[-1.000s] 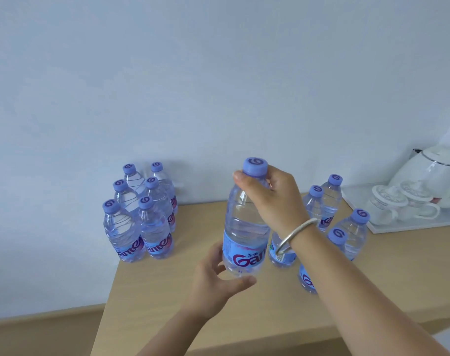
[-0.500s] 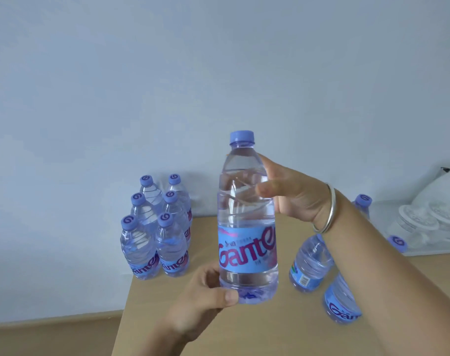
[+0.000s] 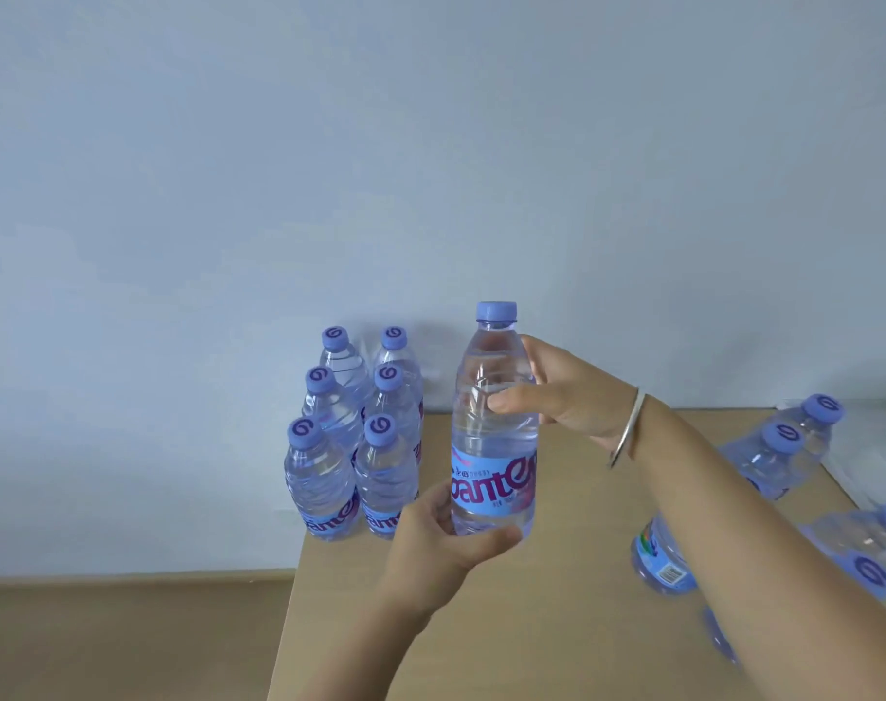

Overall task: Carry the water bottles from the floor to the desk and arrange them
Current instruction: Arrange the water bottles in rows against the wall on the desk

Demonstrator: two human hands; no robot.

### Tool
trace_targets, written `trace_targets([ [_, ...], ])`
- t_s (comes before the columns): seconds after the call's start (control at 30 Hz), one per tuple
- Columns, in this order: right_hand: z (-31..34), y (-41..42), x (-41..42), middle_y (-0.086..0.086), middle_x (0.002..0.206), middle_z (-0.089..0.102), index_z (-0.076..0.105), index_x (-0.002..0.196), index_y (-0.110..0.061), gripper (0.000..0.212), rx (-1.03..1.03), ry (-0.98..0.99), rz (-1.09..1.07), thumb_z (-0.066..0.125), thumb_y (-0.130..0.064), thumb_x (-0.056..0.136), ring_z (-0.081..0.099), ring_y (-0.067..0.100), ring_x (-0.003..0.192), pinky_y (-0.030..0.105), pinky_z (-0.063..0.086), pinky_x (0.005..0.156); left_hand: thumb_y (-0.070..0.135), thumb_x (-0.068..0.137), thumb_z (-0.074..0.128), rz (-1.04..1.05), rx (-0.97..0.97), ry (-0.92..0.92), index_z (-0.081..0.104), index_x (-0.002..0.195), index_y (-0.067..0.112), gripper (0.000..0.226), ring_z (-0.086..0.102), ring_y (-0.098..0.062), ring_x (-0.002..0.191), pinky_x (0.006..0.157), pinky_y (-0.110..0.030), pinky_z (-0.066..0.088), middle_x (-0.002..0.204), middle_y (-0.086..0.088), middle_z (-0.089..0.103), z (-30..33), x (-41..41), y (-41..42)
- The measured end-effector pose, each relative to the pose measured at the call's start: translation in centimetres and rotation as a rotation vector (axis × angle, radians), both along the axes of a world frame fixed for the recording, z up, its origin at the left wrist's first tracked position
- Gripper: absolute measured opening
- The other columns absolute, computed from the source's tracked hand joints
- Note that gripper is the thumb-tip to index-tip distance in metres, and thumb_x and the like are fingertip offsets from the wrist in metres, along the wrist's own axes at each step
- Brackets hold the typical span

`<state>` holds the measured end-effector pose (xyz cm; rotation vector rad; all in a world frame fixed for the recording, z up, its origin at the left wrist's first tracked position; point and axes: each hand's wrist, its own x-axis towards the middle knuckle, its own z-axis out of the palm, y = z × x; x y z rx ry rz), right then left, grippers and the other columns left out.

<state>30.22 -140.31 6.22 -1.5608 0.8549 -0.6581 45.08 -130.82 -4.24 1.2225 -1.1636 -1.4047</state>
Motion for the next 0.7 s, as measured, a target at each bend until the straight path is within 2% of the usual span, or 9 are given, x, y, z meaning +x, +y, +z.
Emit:
trace_targets([
  [0.07,-0.5,-0.4,-0.1,0.012,0.106,0.064,0.058,0.095,-0.034,0.019,-0.051,0.130,0.011,0.063,-0.025,0.079,0.063,0.025,0.097,0.046,0.049,0.077,0.013,0.057,0.082,0.038,0.013,-0.040,0.067,0.097,0.006,0.044,0.070,-0.020,0.084,0.077,-0.029,0.057,0.090,-0.005,0.075,-0.9,-0.4,-0.3],
  [0.1,-0.8,-0.6,-0.3,0.007,0.104,0.066,0.059,0.091,-0.036,0.014,-0.055,0.164,0.005,0.063,-0.025,0.082,0.065,0.021,0.097,0.045,0.051,0.074,0.017,0.055,0.082,0.055,0.023,-0.071,0.067,0.097,0.006,0.046,0.070,-0.022,0.086,0.079,-0.032,0.057,0.090,-0.004,0.075,-1.3,-0.6,-0.4],
  [0.17,-1.3,-1.1,-0.6,-0.009,0.095,0.068,0.059,0.091,-0.033,0.013,-0.040,0.186,-0.036,0.063,-0.022,0.086,0.066,0.006,0.088,0.028,0.054,0.068,0.021,0.053,0.082,0.073,0.050,-0.108,0.067,0.097,0.008,0.048,0.070,-0.024,0.086,0.081,-0.035,0.056,0.089,-0.003,0.075,-1.8,-1.1,-0.8],
  [0.23,-2.1,-1.8,-0.8,-0.015,0.090,0.068,0.058,0.095,-0.031,0.019,-0.030,0.186,-0.059,0.065,-0.017,0.084,0.065,0.001,0.086,0.014,0.049,0.062,0.024,0.052,0.083,0.076,0.075,-0.145,0.067,0.095,0.012,0.047,0.070,-0.021,0.084,0.079,-0.033,0.056,0.087,0.000,0.075,-2.3,-1.4,-1.3],
  [0.27,-2.6,-2.1,-0.9,-0.012,0.092,0.068,0.058,0.098,-0.028,0.021,-0.030,0.194,-0.067,0.066,-0.016,0.083,0.065,0.005,0.090,0.016,0.050,0.065,0.024,0.053,0.083,0.081,0.088,-0.170,0.067,0.093,0.014,0.045,0.070,-0.018,0.083,0.078,-0.031,0.056,0.086,0.001,0.075,-2.6,-1.6,-1.6],
  [0.4,-4.8,-3.7,-0.4,0.010,0.112,0.065,0.053,0.113,-0.010,0.038,-0.034,0.254,-0.112,0.071,-0.017,0.079,0.061,0.023,0.107,0.042,0.048,0.095,0.020,0.066,0.080,0.174,0.128,-0.301,0.062,0.100,0.019,0.038,0.066,-0.005,0.079,0.064,-0.013,0.047,0.089,0.008,0.071,-4.4,-2.5,-3.3],
  [0.47,-6.0,-4.5,0.0,0.006,0.113,0.064,0.051,0.114,-0.012,0.042,-0.039,0.281,-0.149,0.072,-0.020,0.078,0.060,0.020,0.108,0.038,0.047,0.095,0.021,0.069,0.077,0.201,0.144,-0.323,0.055,0.109,0.019,0.045,0.062,-0.006,0.088,0.066,-0.012,0.042,0.098,0.011,0.066,-5.4,-3.2,-3.8],
  [0.6,-7.9,-6.0,0.5,-0.003,0.110,0.062,0.049,0.112,-0.021,0.042,-0.042,0.293,-0.206,0.072,-0.023,0.077,0.058,0.013,0.102,0.024,0.046,0.084,0.015,0.067,0.079,0.164,0.214,-0.288,0.046,0.125,0.024,0.067,0.052,-0.008,0.108,0.086,-0.022,0.041,0.116,0.011,0.057,-7.1,-3.7,-4.9],
  [0.7,-8.8,-7.5,0.8,-0.003,0.109,0.062,0.049,0.111,-0.023,0.043,-0.024,0.313,-0.205,0.074,-0.022,0.075,0.059,0.013,0.102,0.028,0.046,0.087,0.010,0.067,0.077,0.149,0.252,-0.248,0.044,0.132,0.023,0.074,0.052,-0.001,0.106,0.075,-0.009,0.039,0.118,0.014,0.056,-7.8,-3.3,-5.8],
])
